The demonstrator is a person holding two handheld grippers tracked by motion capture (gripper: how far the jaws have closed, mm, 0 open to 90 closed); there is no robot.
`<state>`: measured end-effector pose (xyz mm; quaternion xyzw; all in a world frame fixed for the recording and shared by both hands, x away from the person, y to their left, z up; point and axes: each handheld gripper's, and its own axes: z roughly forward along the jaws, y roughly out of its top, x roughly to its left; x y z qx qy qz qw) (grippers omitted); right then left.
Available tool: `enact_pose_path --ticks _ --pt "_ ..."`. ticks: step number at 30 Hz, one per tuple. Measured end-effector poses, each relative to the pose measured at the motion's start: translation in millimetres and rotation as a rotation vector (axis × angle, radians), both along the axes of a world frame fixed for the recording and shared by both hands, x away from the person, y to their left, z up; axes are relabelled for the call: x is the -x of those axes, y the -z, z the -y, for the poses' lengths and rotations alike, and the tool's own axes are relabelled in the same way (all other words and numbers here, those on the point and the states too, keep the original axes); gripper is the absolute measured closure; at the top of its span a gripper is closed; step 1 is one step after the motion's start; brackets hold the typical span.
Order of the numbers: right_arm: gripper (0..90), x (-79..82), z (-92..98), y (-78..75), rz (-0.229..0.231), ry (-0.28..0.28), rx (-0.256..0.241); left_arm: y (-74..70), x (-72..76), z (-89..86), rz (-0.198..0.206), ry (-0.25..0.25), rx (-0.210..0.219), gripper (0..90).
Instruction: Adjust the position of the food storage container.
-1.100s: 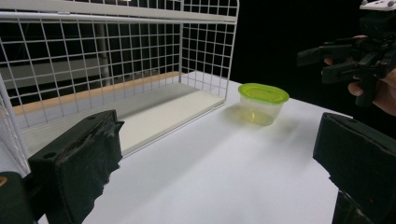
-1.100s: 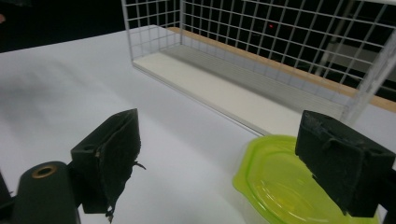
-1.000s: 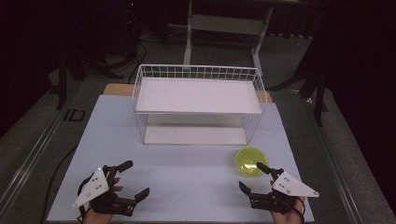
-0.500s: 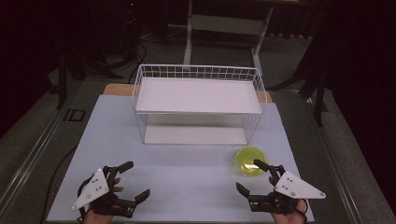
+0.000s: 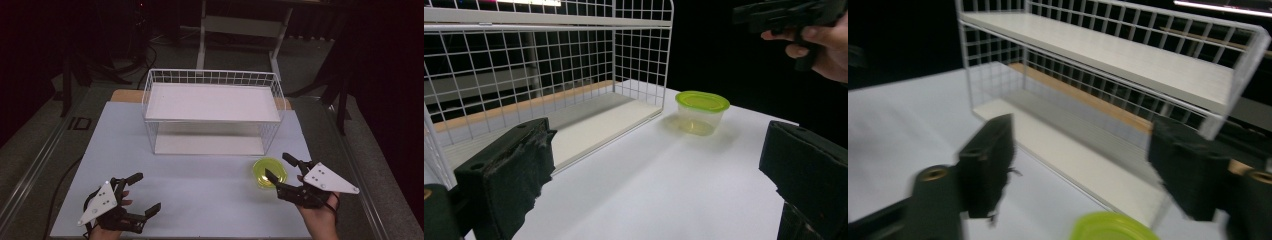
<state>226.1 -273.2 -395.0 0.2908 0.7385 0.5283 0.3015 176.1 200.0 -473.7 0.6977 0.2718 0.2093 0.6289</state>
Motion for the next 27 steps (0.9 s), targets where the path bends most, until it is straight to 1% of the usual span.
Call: enact_pose_path --ticks 1,2,3,4,5,6,7,9,10,11,12,13,14,15,17,18,20,22,23,24,25,26,27 --pt "32.1 -2.8 2.6 0.8 0.008 0.019 0.011 0.1 0.0 -0.2 -0.003 -0.002 0.004 1.6" --pt "40.3 -5.6 6.0 1.6 -0.009 0.023 0.008 0.1 -0.1 -0.6 -0.004 -0.002 0.008 1.6" --pt "43.7 -8.3 9.7 2.6 -0.021 0.035 -0.001 0.1 -0.1 -1.0 -0.004 -0.003 0.009 1.6" --pt "45.3 -11.2 12.7 4.0 -0.029 0.044 -0.004 0.1 -0.1 -1.0 -0.004 -0.003 0.009 1.6" --pt "49.4 -14.4 15.4 5.4 -0.047 0.050 -0.001 -0.1 -0.2 -1.6 -0.003 -0.007 0.010 1.6" --pt "55.3 -16.7 17.7 7.1 -0.050 0.069 0.010 0.0 -0.3 -1.7 -0.004 -0.008 0.010 1.6" --pt "55.3 -16.7 17.7 7.1 -0.050 0.069 0.010 0.0 -0.3 -1.7 -0.004 -0.008 0.010 1.6" --pt "61.5 -21.1 22.2 10.6 -0.065 0.081 0.028 0.2 -0.2 -1.1 -0.006 -0.007 0.010 1.7" --pt "69.1 -25.0 26.8 14.1 -0.073 0.101 0.039 0.3 -0.2 -0.9 -0.005 -0.006 0.009 1.7" --pt "70.0 -26.7 29.1 15.9 -0.081 0.107 0.044 0.3 -0.2 -0.6 -0.005 -0.006 0.007 1.7" --pt "74.3 -29.3 32.3 18.8 -0.091 0.119 0.043 0.2 -0.1 -0.4 -0.004 -0.006 0.006 1.7" --pt "78.6 -32.5 36.2 22.9 -0.110 0.128 0.043 0.2 0.0 -0.3 -0.004 -0.007 0.004 1.7" --pt "80.7 -34.2 38.3 25.7 -0.118 0.135 0.048 0.3 0.0 -0.2 -0.005 -0.006 0.004 1.7" --pt "84.1 -36.3 41.0 29.6 -0.124 0.143 0.060 0.3 0.0 -0.2 -0.005 -0.006 0.005 1.7" --pt "89.5 -40.9 47.0 39.2 -0.155 0.160 0.081 0.4 -0.2 -0.3 -0.004 -0.007 0.005 1.6" --pt "89.7 -42.2 49.1 42.5 -0.161 0.167 0.085 0.4 -0.3 -0.4 -0.005 -0.006 0.005 1.7" --pt "90.0 -46.0 55.4 50.9 -0.191 0.186 0.101 0.4 -0.3 -0.7 -0.005 -0.007 0.006 1.6" --pt "90.0 -49.9 62.3 59.6 -0.220 0.212 0.125 0.2 -0.3 -0.9 -0.004 -0.007 0.010 1.6" --pt "90.0 -52.4 66.8 65.2 -0.244 0.225 0.139 0.0 -0.2 -1.0 -0.003 -0.007 0.008 1.6" --pt "90.0 -53.5 69.3 68.4 -0.252 0.233 0.153 -0.2 -0.3 -1.3 -0.001 -0.005 0.008 1.7" --pt "90.0 -54.7 72.3 72.8 -0.266 0.245 0.159 -0.7 -0.2 -1.4 0.002 -0.006 0.010 1.6" --pt "90.0 -56.0 76.0 78.0 -0.291 0.250 0.149 -1.0 0.0 -1.7 0.007 -0.008 0.011 1.6" --pt "90.0 -56.4 77.8 81.0 -0.300 0.252 0.147 -1.4 0.0 -2.3 0.012 -0.012 0.010 1.6"
